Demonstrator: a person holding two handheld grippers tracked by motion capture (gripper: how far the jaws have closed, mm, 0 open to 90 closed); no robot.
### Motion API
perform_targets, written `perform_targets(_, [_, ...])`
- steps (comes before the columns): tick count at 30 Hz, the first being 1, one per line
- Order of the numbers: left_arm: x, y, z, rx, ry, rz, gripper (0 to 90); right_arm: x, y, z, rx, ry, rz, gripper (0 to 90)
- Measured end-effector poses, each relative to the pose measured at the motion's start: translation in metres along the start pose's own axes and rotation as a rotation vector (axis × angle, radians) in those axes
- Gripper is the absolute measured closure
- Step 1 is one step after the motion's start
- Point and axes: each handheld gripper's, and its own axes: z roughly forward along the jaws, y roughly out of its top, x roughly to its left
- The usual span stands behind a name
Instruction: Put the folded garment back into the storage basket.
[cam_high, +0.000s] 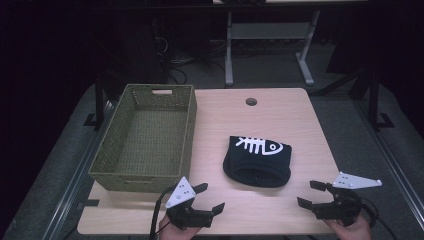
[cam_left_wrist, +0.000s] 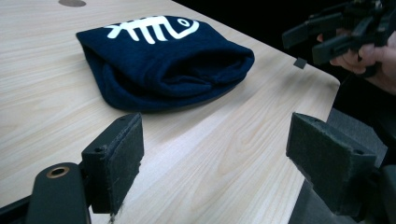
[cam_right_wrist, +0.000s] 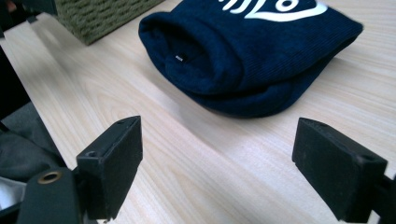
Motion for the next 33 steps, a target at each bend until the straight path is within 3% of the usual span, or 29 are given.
perform_targets(9, [-0.001,0.000,0.012,0.042,-0.017,0.008,19.0,-0.003,0.000,-0.005,-0.015,0.002,0.024,15.5])
perform_targets(15, [0.006,0.009,0.021,0.048,-0.010,0.001,19.0,-0.010,0.013,-0.001,-0.023,0.017,0.041,15.6])
perform_targets(17, [0.009,0.010,0.029,0.074,-0.005,0.007,19.0,-0.012,0.017,0.001,-0.025,0.037,0.055,15.6])
perform_targets(21, [0.017,0.014,0.042,0.085,0.004,-0.012,19.0,-0.016,0.023,0.006,-0.006,0.026,0.052,15.5])
perform_targets(27, [0.031,0.023,0.066,0.117,-0.001,-0.076,17.0,-0.023,0.034,0.014,0.010,0.014,0.048,15.6])
perform_targets(33, [0.034,0.034,0.083,0.117,0.031,-0.066,17.1,-0.027,0.045,0.026,0.030,0.021,0.044,15.6])
